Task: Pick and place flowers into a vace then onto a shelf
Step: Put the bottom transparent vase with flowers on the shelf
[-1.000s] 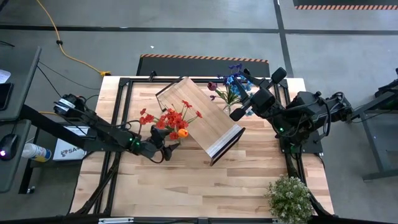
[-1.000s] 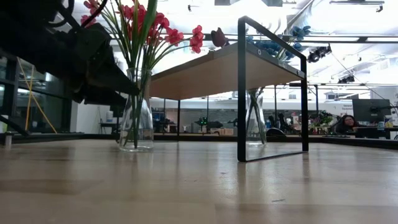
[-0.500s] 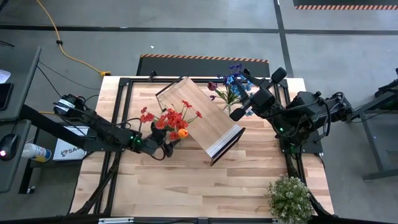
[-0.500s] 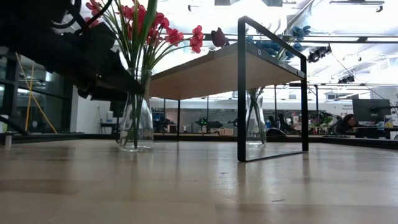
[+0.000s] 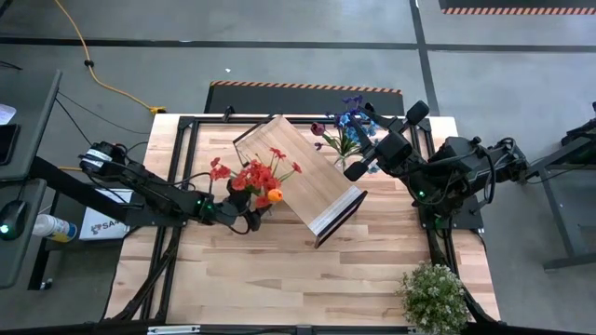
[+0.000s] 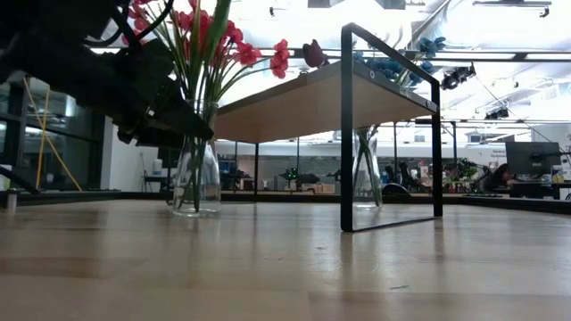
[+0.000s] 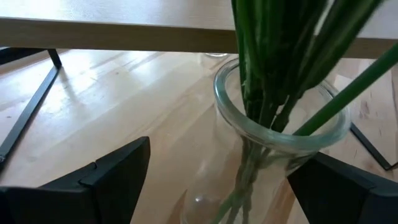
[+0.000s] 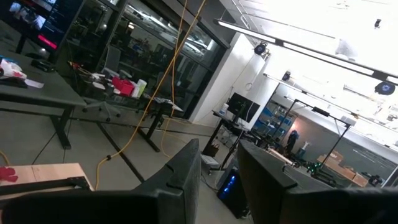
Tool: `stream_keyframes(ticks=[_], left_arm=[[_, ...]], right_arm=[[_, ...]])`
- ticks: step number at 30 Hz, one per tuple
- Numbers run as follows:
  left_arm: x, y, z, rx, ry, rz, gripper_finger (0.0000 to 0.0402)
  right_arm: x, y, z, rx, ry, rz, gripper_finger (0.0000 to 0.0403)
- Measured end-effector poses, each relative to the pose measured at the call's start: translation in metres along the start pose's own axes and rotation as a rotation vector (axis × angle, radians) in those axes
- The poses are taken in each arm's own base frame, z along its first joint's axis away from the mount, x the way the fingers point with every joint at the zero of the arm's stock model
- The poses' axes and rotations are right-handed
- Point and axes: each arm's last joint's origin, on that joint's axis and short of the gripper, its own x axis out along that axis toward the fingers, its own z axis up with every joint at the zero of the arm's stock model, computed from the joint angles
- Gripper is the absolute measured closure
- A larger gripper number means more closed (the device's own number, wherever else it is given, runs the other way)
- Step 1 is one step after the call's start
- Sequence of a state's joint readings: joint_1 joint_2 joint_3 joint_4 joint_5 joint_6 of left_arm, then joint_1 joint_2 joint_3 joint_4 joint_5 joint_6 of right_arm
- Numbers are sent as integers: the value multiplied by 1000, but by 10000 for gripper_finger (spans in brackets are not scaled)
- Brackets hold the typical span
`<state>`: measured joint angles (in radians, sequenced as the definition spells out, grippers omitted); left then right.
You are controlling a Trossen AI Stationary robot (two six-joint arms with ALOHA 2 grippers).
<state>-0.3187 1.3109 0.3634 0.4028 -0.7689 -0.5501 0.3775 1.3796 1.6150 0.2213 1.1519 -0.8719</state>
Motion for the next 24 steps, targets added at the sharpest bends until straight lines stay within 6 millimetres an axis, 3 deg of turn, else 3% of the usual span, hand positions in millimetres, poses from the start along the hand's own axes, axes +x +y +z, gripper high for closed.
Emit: stream_keyframes(ticks=[24], left_arm=[[0, 0, 0, -3, -3, 7, 11]], right_arm=[[0, 0, 0, 0, 0, 0, 304]])
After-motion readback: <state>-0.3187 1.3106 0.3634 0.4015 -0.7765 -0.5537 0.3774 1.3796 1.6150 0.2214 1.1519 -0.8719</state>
